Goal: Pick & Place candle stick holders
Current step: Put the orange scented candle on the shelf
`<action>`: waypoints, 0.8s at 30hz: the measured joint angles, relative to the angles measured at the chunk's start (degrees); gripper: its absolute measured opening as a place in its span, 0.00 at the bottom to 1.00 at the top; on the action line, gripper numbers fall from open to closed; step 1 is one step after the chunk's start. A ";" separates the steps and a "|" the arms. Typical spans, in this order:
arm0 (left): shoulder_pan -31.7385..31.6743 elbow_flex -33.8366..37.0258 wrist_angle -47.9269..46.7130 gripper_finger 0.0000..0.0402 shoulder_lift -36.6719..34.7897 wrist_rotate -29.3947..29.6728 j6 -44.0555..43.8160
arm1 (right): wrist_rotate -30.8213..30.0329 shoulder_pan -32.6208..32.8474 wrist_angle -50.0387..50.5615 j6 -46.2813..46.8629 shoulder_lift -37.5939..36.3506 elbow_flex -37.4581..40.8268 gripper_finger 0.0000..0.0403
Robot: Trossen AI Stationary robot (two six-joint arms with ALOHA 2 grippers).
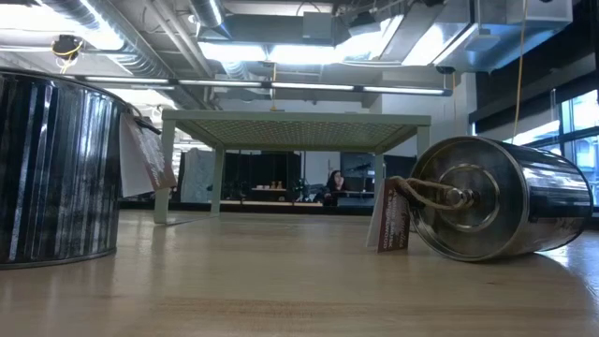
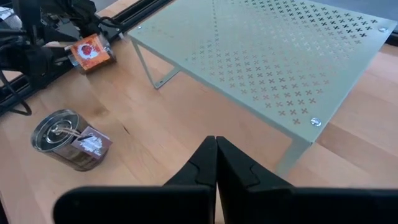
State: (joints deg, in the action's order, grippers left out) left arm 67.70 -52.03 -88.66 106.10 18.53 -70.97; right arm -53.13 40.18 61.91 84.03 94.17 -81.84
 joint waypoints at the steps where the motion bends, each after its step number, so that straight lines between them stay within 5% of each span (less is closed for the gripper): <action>1: -0.10 0.00 -0.31 0.19 0.00 0.20 0.26 | 0.26 0.00 0.04 0.04 0.02 0.00 0.01; 5: -1.28 -0.44 -3.32 0.04 -0.04 0.88 0.53 | 0.65 0.00 0.03 0.16 0.02 0.00 0.01; 14: -6.15 -6.19 -1.62 0.01 -5.14 2.75 -1.44 | 2.14 0.00 -0.04 0.24 0.02 0.00 0.01; 24: -13.73 -18.77 -0.33 0.00 -17.72 -3.26 -2.56 | 3.76 -0.14 0.09 1.12 0.02 0.00 0.01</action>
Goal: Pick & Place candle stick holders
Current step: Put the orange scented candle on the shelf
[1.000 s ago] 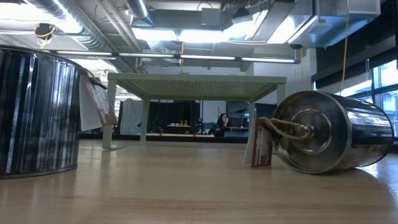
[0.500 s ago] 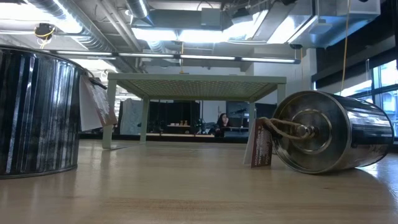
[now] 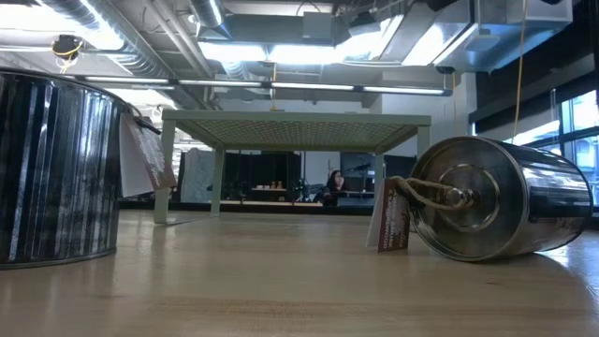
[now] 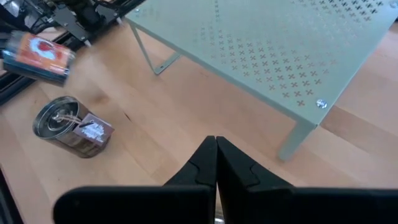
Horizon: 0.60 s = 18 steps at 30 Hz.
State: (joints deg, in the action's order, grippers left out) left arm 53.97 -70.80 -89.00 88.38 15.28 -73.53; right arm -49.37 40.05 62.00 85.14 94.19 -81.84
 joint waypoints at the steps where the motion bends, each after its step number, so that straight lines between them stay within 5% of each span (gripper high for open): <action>1: -0.70 -0.42 0.14 0.00 -1.28 -1.04 -0.01 | 0.52 -0.14 -0.03 0.06 0.00 0.00 0.01; 6: -4.53 -0.68 -0.84 0.00 -6.87 -10.28 1.16 | 3.19 -0.21 -0.13 0.11 0.00 0.00 0.01; 18: -19.47 -6.46 -1.17 0.00 -17.53 -13.80 -5.11 | 10.57 -0.39 -3.38 -0.18 0.00 -1.66 0.01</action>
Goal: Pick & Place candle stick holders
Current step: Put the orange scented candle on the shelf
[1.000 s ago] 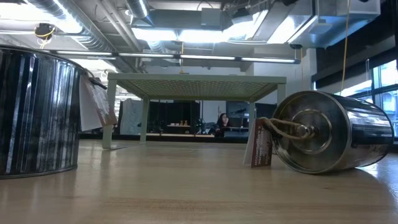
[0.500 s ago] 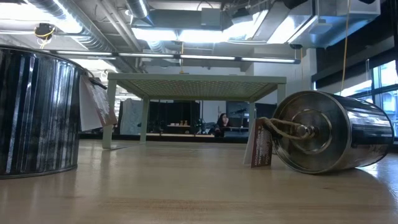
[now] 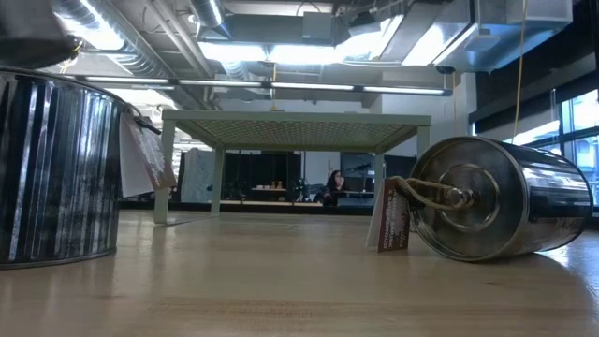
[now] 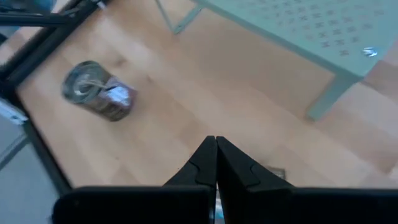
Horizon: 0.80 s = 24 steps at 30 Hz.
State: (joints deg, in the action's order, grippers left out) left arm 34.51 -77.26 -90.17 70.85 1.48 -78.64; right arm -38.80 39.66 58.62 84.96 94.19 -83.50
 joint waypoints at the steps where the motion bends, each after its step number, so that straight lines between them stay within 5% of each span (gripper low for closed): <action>1: -1.73 -1.10 0.05 0.00 -0.44 -0.01 0.51 | 0.39 0.00 -0.12 -0.26 0.00 -0.60 0.01; 10: -19.88 -9.38 0.07 0.00 0.92 -4.55 13.50 | 0.69 -1.97 0.56 -8.03 0.00 -8.74 0.01; 24: -42.05 -21.57 0.17 0.00 13.73 -9.85 34.60 | 0.47 -6.77 4.42 -29.74 -0.02 -24.55 0.01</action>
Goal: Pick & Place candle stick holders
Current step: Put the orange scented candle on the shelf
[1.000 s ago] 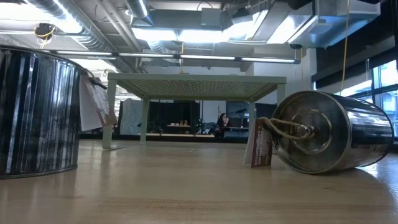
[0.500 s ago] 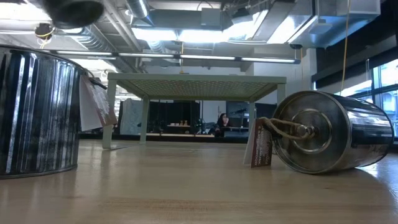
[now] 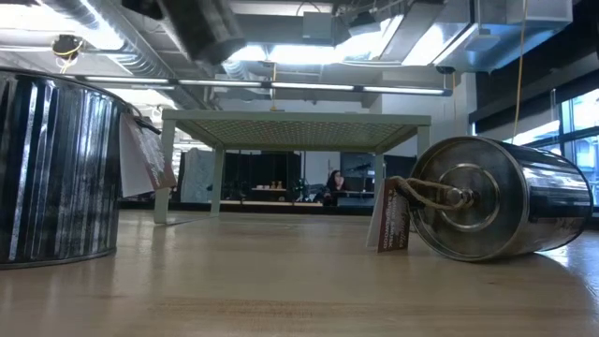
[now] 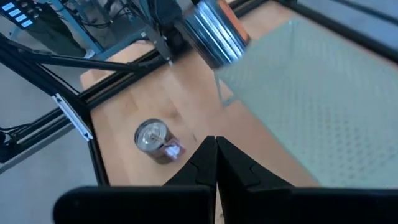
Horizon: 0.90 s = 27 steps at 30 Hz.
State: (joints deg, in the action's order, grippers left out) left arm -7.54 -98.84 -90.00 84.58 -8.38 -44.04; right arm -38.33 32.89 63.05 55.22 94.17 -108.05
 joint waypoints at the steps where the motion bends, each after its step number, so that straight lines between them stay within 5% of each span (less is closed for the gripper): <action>1: -1.15 -0.99 -0.02 0.00 1.20 -1.04 0.95 | -0.02 -0.32 0.28 -1.09 0.00 -0.68 0.01; 12: -7.83 -7.22 0.00 0.00 10.16 -10.28 3.89 | 2.65 -2.44 1.03 -11.41 0.00 -6.16 0.01; 27: -12.76 -7.22 -0.02 0.00 11.10 -3.12 9.32 | 3.00 -7.07 1.07 -18.92 -0.68 -6.32 0.01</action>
State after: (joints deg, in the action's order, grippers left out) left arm -20.31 -106.06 -90.02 95.68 -11.49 -34.72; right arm -35.33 25.82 64.11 36.30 93.49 -114.37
